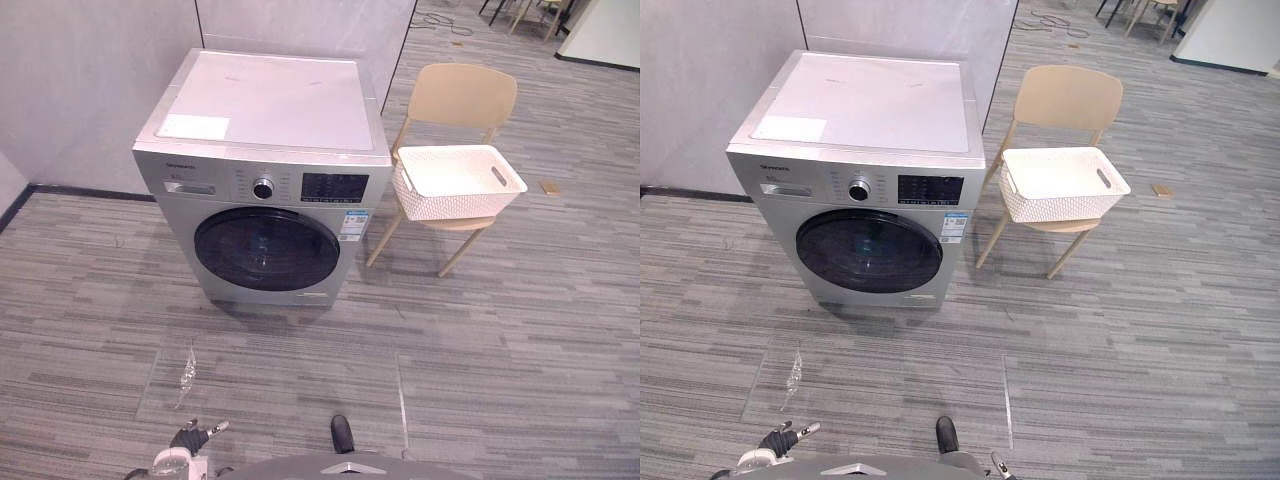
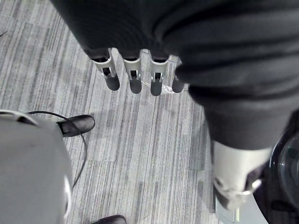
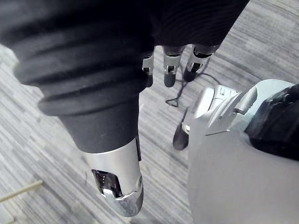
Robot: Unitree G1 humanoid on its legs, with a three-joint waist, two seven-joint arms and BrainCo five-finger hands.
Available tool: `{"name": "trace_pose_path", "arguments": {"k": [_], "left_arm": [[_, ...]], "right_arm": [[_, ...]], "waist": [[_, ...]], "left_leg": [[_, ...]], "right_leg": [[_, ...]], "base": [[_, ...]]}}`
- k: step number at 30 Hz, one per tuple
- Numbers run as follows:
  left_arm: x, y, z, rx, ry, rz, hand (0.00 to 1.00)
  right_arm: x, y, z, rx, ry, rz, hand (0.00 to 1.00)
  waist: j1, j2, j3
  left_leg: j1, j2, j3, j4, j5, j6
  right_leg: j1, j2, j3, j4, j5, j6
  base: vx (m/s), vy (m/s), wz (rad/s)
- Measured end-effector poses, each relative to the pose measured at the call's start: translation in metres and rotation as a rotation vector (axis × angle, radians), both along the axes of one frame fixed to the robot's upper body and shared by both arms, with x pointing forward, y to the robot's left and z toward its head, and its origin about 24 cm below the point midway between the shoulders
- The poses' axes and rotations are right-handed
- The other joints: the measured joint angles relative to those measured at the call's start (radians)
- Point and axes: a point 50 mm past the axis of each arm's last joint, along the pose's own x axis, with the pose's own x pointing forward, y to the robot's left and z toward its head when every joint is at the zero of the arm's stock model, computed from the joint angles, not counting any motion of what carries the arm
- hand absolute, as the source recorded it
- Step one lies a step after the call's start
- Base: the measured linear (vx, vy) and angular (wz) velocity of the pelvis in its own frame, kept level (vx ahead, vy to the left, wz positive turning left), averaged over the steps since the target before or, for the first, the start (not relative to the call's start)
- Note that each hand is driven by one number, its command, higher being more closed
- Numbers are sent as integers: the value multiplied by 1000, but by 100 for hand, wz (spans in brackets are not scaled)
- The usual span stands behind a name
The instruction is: Pick up the laundry basket with both hands and put the clothes into the washing machine.
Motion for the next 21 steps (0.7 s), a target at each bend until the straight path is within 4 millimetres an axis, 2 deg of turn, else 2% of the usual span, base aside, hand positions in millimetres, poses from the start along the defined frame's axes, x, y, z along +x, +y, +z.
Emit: {"name": "trace_pose_path", "arguments": {"k": [6, 9, 11, 13, 14, 15, 16, 17, 18, 19, 20, 21], "left_arm": [[-3, -14, -3, -43, 2, 19, 0], [4, -28, -3, -76, -13, -15, 0], [10, -32, -2, -81, -31, -43, 0], [15, -36, -1, -89, -52, -48, 0], [16, -37, 0, -92, -64, -48, 0], [18, -40, 0, -102, -73, -38, 0], [18, -41, 0, -106, -75, -30, 0], [19, -40, 1, -106, -89, -11, 0], [21, -35, 4, -94, -118, 32, 0], [21, -34, 4, -89, -120, 37, 0], [21, -22, 5, -62, -127, 87, 0], [20, -16, 6, -48, -132, 127, 0]], "right_arm": [[10, 0, 1, -10, -16, 72, 0], [25, 1, 3, -19, -41, 156, 0], [32, 2, 4, -24, -52, 187, 0], [38, 3, 4, -23, -65, 191, 0], [37, 1, 4, -27, -63, 185, 0], [34, -5, 5, -38, -58, 162, 0], [36, -8, 6, -45, -64, 154, 0], [38, -8, 6, -47, -74, 153, 0], [40, -5, 7, -50, -93, 166, 0], [40, -3, 7, -48, -95, 169, 0], [43, 0, 8, -42, -106, 175, 0], [46, 4, 8, -35, -118, 182, 0]], "waist": [[5, 0, -12], [10, -1, -14], [14, 1, -11], [18, 3, -3], [21, -5, 2], [20, 11, 4], [23, 21, 13], [33, 31, 18], [34, 31, 26], [35, 32, 26], [37, 7, 32], [43, -8, 38]], "left_leg": [[11, 0, -11, -2, 0, 0], [-5, -12, -35, -2, 4, 6], [-28, -28, -63, 18, -7, 27], [-61, -47, -106, 92, -43, 56], [-97, -68, -137, 171, -78, 79], [-122, -80, -179, 234, -117, 98], [-124, -81, -212, 258, -136, 98], [-122, -93, -259, 292, -157, 109], [-120, -110, -334, 317, -168, 126], [-118, -115, -349, 321, -171, 133], [-113, -126, -395, 346, -186, 147], [-111, -126, -432, 361, -197, 152]], "right_leg": [[16, -3, -18, 0, -7, -10], [15, -20, -46, 0, -18, -7], [11, -43, -77, 20, -35, 4], [5, -83, -124, 103, -90, 1], [9, -119, -167, 175, -133, -14], [11, -144, -205, 283, -160, -31], [-10, -145, -205, 373, -164, -41], [-77, -150, -147, 580, -129, -103], [-161, -127, -52, 802, -14, -182], [-177, -121, -36, 838, 2, -172], [-219, -84, 24, 956, -83, -103], [-248, -33, 51, 991, -167, -83]], "base": [[-7, -21, 5], [-26, -3, 25], [-13, 31, 50], [7, 81, 75], [30, 140, 124], [54, 138, 134], [58, 230, 140], [88, 277, 155], [60, 234, 142], [97, 144, 141], [110, 57, 104], [150, 68, 105]]}}
